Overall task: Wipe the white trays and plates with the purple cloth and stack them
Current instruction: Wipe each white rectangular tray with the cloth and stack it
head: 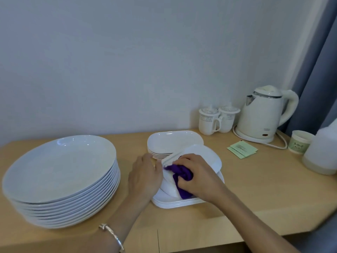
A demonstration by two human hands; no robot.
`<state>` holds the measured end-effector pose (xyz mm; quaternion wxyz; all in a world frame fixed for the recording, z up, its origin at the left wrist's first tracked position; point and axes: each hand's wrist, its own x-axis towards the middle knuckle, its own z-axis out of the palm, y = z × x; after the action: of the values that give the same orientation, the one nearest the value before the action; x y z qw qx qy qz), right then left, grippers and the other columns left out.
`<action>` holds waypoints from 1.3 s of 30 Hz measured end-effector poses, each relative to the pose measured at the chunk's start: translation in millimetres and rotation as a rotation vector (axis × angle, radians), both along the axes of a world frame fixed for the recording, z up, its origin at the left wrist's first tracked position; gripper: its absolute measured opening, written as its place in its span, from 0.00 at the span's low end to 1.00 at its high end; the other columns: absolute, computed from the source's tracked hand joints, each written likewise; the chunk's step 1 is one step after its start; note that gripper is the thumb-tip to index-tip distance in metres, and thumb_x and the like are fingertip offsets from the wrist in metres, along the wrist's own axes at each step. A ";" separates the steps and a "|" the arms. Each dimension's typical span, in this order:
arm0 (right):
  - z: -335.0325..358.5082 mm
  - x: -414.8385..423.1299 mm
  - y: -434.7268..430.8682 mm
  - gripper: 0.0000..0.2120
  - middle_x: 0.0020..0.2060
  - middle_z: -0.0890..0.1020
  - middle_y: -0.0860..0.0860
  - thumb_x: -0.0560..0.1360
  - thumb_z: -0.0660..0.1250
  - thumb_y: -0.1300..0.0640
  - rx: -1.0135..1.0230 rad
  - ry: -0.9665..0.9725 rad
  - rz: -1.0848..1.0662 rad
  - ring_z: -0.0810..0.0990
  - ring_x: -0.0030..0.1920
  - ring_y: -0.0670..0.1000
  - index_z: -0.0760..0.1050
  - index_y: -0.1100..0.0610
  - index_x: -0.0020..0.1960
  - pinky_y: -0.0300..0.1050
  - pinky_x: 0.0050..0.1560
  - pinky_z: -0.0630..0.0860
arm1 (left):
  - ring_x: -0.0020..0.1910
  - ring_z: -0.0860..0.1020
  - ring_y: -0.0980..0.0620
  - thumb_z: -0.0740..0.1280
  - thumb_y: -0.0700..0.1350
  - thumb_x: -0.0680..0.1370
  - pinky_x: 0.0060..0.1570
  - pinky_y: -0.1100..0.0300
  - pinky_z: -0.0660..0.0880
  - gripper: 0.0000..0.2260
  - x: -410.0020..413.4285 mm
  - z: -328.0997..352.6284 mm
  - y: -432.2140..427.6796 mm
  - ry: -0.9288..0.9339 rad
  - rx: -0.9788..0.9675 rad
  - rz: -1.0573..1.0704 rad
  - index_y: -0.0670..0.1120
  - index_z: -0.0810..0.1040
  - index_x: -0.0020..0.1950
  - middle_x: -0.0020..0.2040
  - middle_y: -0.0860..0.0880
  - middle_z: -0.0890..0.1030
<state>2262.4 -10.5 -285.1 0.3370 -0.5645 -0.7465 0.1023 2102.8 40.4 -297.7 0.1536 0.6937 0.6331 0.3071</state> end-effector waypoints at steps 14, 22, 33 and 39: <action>-13.9 3.0 5.0 0.19 0.58 0.71 0.42 0.71 0.69 0.55 0.042 0.104 -0.020 0.66 0.63 0.41 0.76 0.51 0.61 0.21 0.60 0.56 | 0.73 0.61 0.50 0.45 0.55 0.83 0.64 0.55 0.66 0.26 10.5 -9.5 6.1 0.253 -0.099 -0.325 0.49 0.43 0.79 0.76 0.50 0.58; -5.4 39.5 27.9 0.18 0.59 0.75 0.49 0.70 0.69 0.57 0.087 -0.016 -0.299 0.69 0.63 0.51 0.78 0.52 0.59 0.33 0.60 0.60 | 0.76 0.52 0.54 0.49 0.52 0.83 0.71 0.61 0.52 0.25 1.3 -16.0 12.3 0.140 -0.102 -0.378 0.47 0.46 0.79 0.79 0.51 0.51; -5.2 58.0 42.5 0.17 0.59 0.73 0.47 0.71 0.71 0.53 0.035 0.010 -0.248 0.69 0.64 0.50 0.77 0.50 0.59 0.34 0.60 0.60 | 0.72 0.58 0.57 0.50 0.45 0.83 0.64 0.66 0.58 0.21 4.8 -23.6 8.4 0.076 0.080 -0.355 0.47 0.56 0.77 0.75 0.53 0.60; -19.1 13.7 12.6 0.18 0.56 0.76 0.51 0.69 0.68 0.47 0.046 -0.093 0.134 0.69 0.60 0.46 0.79 0.54 0.56 0.24 0.61 0.56 | 0.76 0.52 0.56 0.50 0.46 0.83 0.72 0.61 0.55 0.22 3.9 -25.4 11.4 0.116 0.027 -0.362 0.48 0.52 0.78 0.78 0.53 0.55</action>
<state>2276.1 2.1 -304.2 0.3071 -0.5096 -0.7996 0.0810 2106.7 51.8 -323.1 0.1603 0.8149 0.5014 0.2424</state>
